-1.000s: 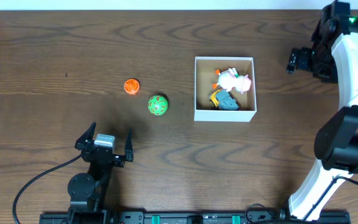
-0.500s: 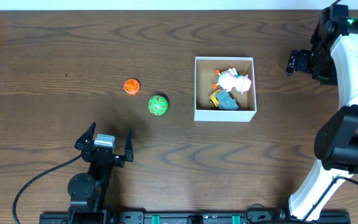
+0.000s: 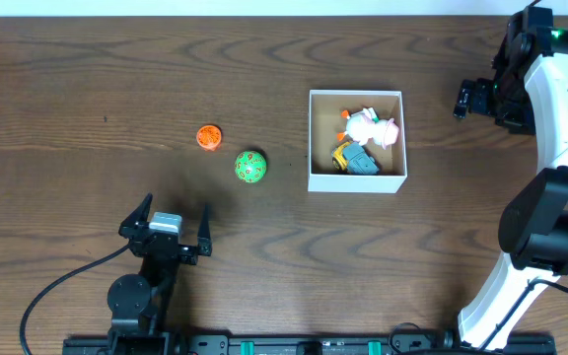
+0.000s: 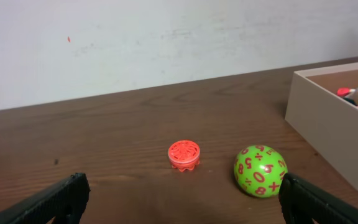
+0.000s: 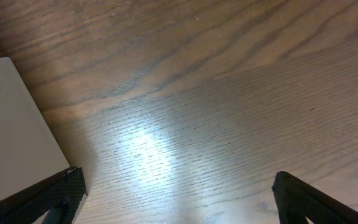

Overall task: Pack container
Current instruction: 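Raise the right gripper out of the box to the right, then move the left gripper toward the green numbered ball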

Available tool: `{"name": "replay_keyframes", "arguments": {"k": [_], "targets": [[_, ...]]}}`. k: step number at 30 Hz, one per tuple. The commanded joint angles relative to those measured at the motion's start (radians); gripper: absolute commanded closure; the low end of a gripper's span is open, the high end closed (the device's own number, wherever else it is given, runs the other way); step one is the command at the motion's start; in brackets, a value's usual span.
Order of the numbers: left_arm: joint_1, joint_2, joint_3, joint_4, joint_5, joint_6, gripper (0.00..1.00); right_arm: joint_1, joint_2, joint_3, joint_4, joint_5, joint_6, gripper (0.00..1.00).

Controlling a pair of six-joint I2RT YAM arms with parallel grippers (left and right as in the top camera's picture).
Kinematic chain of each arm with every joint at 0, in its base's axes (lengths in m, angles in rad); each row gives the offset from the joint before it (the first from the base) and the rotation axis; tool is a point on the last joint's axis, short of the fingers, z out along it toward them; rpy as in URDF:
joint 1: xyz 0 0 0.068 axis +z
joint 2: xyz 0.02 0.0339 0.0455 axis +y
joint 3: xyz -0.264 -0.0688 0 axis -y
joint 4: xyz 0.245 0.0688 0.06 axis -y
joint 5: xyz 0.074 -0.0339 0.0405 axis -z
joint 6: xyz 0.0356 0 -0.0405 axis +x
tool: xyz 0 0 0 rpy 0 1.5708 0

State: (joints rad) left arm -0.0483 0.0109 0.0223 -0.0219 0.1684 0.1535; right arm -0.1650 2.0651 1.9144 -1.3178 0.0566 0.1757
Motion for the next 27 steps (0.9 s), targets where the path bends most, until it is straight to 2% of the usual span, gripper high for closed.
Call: {"name": "replay_keyframes", "arguments": {"k": [1, 4, 7, 11, 14, 17, 20, 27], "targets": [[0.003, 0.0, -0.018, -0.034, 0.008, -0.075, 0.02, -0.006, -0.01, -0.005, 0.002, 0.006, 0.011, 0.01], [0.003, 0.002, -0.018, -0.029, 0.028, -0.1, 0.02, -0.006, -0.01, -0.005, 0.002, 0.007, 0.011, 0.01], [0.003, 0.011, -0.018, -0.026, 0.076, -0.209, 0.02, -0.006, -0.01, -0.005, 0.002, 0.007, 0.011, 0.01], [0.003, 0.014, -0.007, -0.026, 0.269, -0.23, 0.02, -0.006, -0.01, -0.005, 0.002, 0.007, 0.011, 0.01], [0.003, 0.023, 0.014, -0.039, 0.344, -0.23, 0.02, -0.006, -0.01, -0.006, 0.002, 0.007, 0.011, 0.01], [0.003, 0.063, 0.064, -0.089, 0.319, -0.211, 0.02, -0.006, -0.01, -0.005, 0.002, 0.007, 0.011, 0.01], [0.003, 0.151, 0.169, -0.169, 0.218, -0.211, 0.02, -0.006, -0.01, -0.005, 0.002, 0.007, 0.011, 0.01], [0.003, 0.532, 0.521, -0.341, 0.178, -0.098, 0.02, -0.006, -0.01, -0.005, 0.002, 0.007, 0.011, 0.01]]}}
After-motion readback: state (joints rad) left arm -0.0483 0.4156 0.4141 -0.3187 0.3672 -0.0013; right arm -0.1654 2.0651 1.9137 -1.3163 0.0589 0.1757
